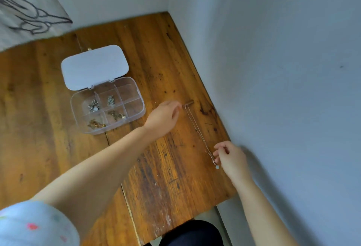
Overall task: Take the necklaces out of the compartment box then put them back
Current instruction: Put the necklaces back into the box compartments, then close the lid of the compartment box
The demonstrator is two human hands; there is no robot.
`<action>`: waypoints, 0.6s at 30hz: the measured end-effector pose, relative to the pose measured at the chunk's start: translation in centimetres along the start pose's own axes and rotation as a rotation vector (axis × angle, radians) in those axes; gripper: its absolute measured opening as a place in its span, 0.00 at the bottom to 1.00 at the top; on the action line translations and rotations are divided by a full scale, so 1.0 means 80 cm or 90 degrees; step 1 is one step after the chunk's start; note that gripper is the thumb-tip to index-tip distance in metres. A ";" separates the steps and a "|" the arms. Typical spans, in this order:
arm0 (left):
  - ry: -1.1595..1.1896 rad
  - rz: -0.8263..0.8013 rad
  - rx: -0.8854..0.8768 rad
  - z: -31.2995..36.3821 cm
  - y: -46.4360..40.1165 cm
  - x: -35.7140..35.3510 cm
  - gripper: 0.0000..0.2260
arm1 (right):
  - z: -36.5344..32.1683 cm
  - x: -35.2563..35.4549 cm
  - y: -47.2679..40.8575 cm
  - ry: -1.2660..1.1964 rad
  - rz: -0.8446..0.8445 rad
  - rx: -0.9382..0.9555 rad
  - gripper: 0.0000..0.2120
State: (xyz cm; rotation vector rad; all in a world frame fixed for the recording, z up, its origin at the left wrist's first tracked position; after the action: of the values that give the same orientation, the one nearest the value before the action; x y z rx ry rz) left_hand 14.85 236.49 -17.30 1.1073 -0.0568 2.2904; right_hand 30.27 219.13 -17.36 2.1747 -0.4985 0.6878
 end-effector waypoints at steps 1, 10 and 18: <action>0.011 0.015 0.001 -0.004 0.020 0.011 0.11 | -0.023 -0.005 -0.003 0.001 -0.013 0.022 0.10; -0.191 0.109 0.169 -0.161 0.234 0.049 0.05 | -0.277 -0.129 -0.064 -0.031 -0.151 0.210 0.10; -0.228 0.192 0.352 -0.220 0.269 0.040 0.26 | -0.370 -0.279 -0.130 -0.244 -0.363 0.064 0.12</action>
State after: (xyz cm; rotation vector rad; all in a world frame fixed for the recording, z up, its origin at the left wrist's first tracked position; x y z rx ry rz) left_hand -10.34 225.26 -22.03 1.8962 0.3071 2.4039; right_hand 9.44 251.36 -20.93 2.3920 -0.0140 -0.0159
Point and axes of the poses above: each hand's wrist, its own y-axis away from the middle knuckle, its own x-axis out of the back of the hand, z = x × y, the point moved 10 cm from there along -y, towards the middle knuckle, and after that the axes turned 4 degrees about z, right-handed, at the moved point
